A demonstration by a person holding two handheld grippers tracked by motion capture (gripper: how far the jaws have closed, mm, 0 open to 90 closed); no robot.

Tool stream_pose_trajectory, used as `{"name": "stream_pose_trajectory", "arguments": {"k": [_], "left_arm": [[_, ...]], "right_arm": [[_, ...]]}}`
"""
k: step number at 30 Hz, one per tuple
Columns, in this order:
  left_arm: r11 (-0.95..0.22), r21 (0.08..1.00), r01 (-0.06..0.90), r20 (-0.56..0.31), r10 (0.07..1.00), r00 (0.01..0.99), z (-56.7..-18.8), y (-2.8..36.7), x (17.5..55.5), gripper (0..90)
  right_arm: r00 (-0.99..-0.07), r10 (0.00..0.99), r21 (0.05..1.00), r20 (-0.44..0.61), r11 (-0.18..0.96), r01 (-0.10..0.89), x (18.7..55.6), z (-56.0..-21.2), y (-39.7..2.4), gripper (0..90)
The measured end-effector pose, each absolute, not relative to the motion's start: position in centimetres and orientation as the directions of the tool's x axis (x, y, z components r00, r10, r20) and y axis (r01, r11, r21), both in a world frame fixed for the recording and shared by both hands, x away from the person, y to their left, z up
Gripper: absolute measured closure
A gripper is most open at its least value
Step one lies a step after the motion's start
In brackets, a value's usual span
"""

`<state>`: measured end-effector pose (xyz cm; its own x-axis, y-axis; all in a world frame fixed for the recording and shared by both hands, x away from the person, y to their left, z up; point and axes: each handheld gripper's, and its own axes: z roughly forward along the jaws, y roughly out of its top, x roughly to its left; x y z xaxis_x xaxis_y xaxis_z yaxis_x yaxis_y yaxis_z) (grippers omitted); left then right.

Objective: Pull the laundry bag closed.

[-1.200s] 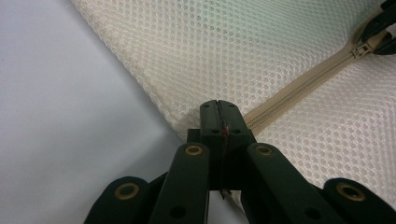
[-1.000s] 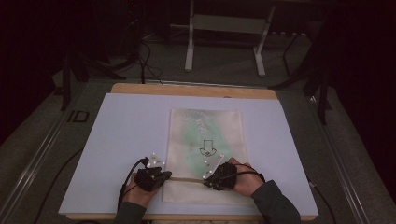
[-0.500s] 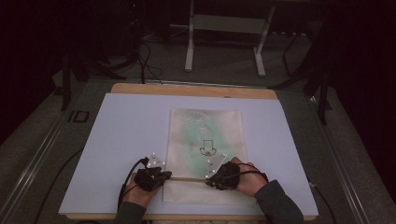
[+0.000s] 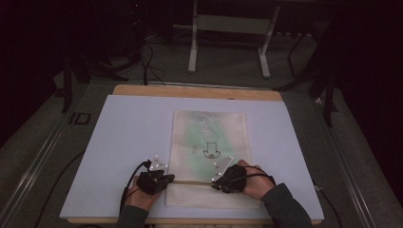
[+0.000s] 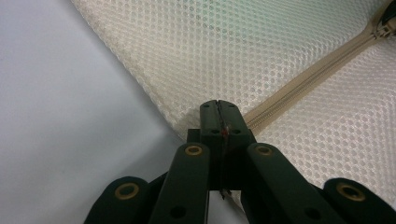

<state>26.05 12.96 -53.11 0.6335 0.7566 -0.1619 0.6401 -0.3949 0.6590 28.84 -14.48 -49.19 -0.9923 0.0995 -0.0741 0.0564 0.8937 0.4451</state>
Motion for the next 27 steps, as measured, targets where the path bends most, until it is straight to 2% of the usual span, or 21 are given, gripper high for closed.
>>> {"name": "stream_pose_trajectory", "arguments": {"k": [27], "left_arm": [[-0.396, 0.659, 0.640, -0.160, 0.757, 0.634, -53.1, 12.9, 26.0, 89.5]], "right_arm": [[-0.990, 0.120, 0.440, -0.070, 0.895, 0.077, 28.8, -48.9, -15.9, 82.5]]}}
